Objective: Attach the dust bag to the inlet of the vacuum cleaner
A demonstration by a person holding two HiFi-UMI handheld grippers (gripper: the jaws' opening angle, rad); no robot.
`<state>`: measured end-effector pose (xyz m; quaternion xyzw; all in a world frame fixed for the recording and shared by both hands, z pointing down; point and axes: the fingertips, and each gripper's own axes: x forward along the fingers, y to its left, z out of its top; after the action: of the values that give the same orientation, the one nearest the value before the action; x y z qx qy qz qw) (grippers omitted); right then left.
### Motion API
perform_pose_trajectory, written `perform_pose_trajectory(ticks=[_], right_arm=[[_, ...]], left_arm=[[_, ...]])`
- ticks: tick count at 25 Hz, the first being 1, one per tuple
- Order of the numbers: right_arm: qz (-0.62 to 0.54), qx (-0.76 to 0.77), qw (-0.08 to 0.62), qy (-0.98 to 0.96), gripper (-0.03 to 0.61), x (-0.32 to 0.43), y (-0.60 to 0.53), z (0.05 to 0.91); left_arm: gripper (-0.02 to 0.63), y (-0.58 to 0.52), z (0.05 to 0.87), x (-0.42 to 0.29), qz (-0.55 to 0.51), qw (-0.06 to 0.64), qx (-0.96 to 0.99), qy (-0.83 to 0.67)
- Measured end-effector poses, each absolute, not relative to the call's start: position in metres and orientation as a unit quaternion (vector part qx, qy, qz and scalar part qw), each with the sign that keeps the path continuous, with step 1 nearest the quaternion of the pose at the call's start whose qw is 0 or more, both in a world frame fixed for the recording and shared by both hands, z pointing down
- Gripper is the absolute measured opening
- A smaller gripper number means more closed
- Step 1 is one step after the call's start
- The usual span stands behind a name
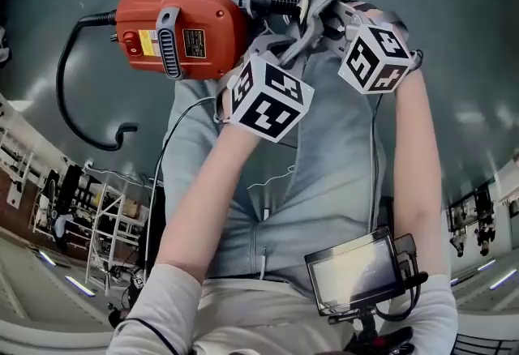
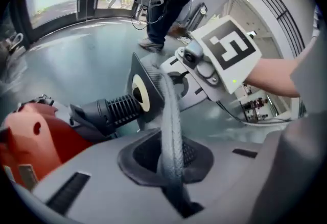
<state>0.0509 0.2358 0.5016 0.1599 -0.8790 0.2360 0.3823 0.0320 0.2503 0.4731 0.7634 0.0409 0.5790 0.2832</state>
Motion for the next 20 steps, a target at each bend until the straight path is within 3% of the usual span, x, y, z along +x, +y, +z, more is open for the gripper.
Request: perform_pose_trajectory(ticks=[1, 4, 7, 11, 13, 14, 16, 20], right_arm=[[0.224, 0.145, 0.393, -0.88, 0.026, 0.056, 0.234, 0.498], [0.219, 0.096, 0.42, -0.876, 0.029, 0.064, 0.235, 0.504], [0.303, 0.039, 0.423, -0.853, 0.053, 0.051, 0.261, 0.52], [0.294, 0.007, 0.488, -0.822, 0.08, 0.126, 0.234, 0.511], [0.228, 0.029, 0.497, -0.836, 0.165, 0.145, 0.205, 0.485], [0.165, 0.023, 0.505, -0.847, 0.17, 0.145, 0.187, 0.475], [0.022, -0.047, 0.531, -0.846, 0.244, 0.133, 0.164, 0.468], [-0.146, -0.228, 0.556, -0.786, 0.244, 0.114, 0.168, 0.507]], left_arm=[[0.018, 0.25, 0.472, 0.039, 0.575, 0.298, 0.762, 0.027], [0.015, 0.245, 0.474, 0.045, 0.56, 0.333, 0.759, -0.015], [0.014, 0.255, 0.491, 0.014, 0.572, 0.334, 0.749, -0.017], [0.014, 0.256, 0.508, 0.011, 0.566, 0.349, 0.745, -0.054], [0.015, 0.26, 0.507, 0.002, 0.562, 0.354, 0.745, -0.057], [0.015, 0.257, 0.51, 0.0, 0.563, 0.342, 0.75, -0.06], [0.015, 0.251, 0.513, 0.003, 0.563, 0.32, 0.758, -0.075], [0.015, 0.246, 0.514, 0.019, 0.567, 0.297, 0.761, -0.105]])
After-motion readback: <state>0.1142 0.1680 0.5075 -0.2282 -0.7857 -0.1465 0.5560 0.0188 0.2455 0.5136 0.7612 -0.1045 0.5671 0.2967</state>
